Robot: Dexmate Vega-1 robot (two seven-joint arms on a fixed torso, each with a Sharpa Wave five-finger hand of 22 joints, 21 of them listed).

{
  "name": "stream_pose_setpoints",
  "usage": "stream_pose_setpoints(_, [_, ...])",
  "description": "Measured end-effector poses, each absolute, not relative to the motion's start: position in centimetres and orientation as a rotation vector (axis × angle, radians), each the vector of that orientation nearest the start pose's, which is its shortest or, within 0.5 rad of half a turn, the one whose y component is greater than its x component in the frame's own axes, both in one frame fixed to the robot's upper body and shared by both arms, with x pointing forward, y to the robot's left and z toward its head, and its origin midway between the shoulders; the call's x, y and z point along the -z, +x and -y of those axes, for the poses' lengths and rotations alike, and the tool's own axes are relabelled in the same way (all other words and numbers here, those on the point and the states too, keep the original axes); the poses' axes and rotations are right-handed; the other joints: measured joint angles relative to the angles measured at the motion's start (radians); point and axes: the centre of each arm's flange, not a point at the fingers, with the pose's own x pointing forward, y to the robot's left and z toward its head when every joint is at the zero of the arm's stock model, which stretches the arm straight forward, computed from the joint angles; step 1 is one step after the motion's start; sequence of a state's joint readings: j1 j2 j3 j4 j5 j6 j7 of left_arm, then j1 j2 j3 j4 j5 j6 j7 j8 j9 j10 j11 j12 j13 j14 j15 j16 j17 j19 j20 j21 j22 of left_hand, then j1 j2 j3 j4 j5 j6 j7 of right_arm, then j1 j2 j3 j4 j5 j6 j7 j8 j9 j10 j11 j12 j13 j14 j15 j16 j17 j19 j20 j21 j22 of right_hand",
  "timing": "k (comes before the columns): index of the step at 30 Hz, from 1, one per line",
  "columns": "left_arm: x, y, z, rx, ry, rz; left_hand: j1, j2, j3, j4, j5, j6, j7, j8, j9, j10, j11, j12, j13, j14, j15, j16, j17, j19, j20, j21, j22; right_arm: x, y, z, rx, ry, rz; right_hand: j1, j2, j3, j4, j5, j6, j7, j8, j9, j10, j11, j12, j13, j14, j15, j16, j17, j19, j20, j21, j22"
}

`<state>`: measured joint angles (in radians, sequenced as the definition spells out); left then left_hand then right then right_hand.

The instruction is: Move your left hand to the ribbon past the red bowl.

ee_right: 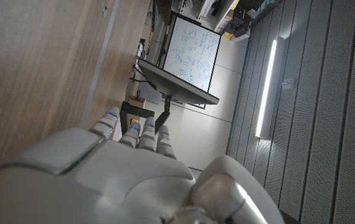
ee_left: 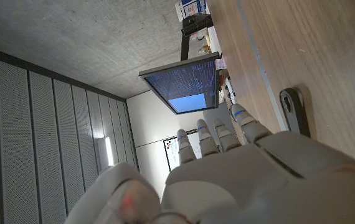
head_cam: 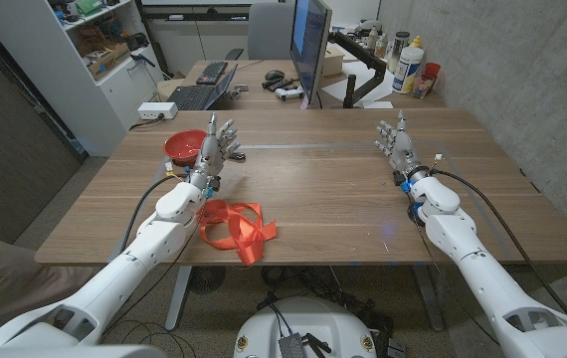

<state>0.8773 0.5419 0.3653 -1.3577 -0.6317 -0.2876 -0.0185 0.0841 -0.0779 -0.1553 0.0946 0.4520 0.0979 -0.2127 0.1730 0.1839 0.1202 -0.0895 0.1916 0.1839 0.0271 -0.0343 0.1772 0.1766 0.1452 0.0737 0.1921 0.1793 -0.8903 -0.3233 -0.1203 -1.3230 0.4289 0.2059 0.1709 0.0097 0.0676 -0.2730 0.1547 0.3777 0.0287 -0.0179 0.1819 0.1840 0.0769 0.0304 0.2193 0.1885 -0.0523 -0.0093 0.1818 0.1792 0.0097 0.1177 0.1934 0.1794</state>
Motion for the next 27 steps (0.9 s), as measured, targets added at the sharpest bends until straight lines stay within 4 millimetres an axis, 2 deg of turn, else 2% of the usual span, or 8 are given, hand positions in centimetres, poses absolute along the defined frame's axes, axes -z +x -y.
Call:
stream_pose_setpoints(9, [2.9,63.5,-29.0,0.234,0.029,0.609,0.006,-0.006,-0.008,-0.007,0.000,-0.008,0.000,0.000,0.000,-0.018,0.002,0.000,0.000,-0.026,0.000,0.000,0.000,-0.039,0.014,-0.011,0.000,2.0,64.9,29.4,-0.197,0.035,0.623,0.000,0.000,0.000,0.000,0.000,0.000,0.000,0.000,0.000,0.000,0.000,0.000,0.000,-0.003,-0.003,0.000,0.000,0.000,0.000,0.000,0.000])
stream_pose_setpoints(15, [2.7,62.9,-28.9,0.237,0.080,0.600,0.010,-0.010,-0.015,-0.007,0.000,-0.011,0.000,0.005,0.000,-0.027,0.005,0.000,0.000,-0.050,0.001,-0.004,0.000,-0.069,0.012,-0.015,0.000,2.0,65.0,29.4,-0.193,0.037,0.622,0.000,0.000,0.000,0.000,0.000,0.000,0.000,0.000,0.000,0.000,0.000,0.000,0.000,-0.003,-0.003,0.000,0.000,-0.006,-0.005,0.000,0.000])
stream_pose_setpoints(27, [2.0,61.5,-28.4,0.216,0.205,0.587,0.010,-0.010,-0.022,-0.008,0.000,-0.011,0.000,0.013,0.000,-0.037,0.006,0.000,0.000,-0.053,0.004,-0.004,0.003,-0.080,0.008,-0.015,0.000,1.9,65.2,29.4,-0.190,0.035,0.624,0.000,0.000,0.000,0.000,0.000,0.000,0.000,0.000,0.000,-0.004,0.004,0.000,0.000,-0.009,-0.009,0.000,0.000,-0.006,-0.005,0.000,0.000])
